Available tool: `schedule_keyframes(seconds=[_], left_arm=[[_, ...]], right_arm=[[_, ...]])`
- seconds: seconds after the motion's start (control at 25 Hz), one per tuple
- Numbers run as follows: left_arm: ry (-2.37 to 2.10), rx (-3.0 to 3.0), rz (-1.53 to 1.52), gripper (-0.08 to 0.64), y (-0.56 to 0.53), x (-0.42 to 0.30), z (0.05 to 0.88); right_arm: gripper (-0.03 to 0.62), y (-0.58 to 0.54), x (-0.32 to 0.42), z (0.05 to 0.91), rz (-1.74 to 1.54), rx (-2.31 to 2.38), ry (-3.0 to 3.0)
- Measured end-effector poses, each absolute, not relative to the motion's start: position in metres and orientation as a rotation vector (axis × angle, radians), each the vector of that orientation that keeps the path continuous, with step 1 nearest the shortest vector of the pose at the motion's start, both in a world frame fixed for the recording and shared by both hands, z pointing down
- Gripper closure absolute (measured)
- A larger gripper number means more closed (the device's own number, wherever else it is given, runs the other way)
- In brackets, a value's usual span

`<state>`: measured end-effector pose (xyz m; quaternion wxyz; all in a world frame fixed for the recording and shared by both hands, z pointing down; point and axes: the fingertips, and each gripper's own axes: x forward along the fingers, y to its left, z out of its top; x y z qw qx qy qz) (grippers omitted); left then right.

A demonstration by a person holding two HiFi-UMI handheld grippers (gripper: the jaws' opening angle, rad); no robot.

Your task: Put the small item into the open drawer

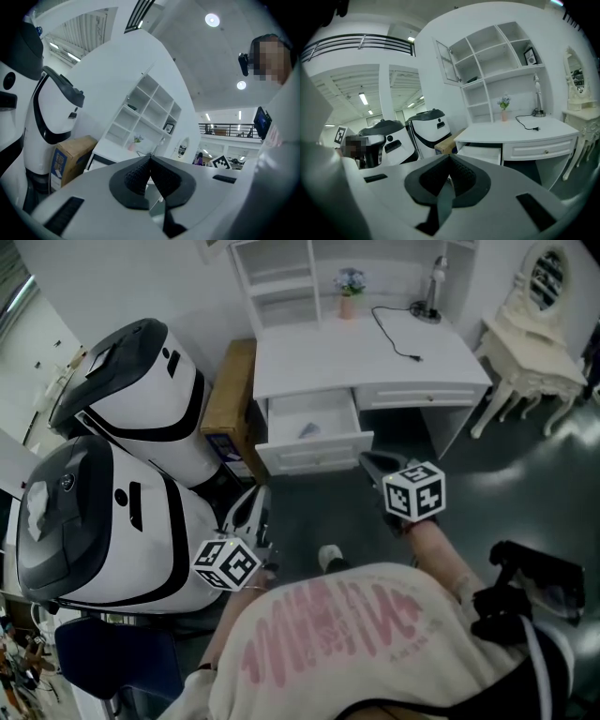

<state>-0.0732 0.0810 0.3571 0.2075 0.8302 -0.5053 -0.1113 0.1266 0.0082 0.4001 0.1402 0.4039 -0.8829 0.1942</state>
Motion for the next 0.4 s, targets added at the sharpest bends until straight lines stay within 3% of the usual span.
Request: schedule_keyframes(seconds=[0.4], left_arm=[[-1.446, 2.370, -0.372, 0.531, 0.126, -0.072, 0.345]], right_arm=[[0.574, 0.039, 0.132, 0.389, 0.477, 1.139, -2.544]])
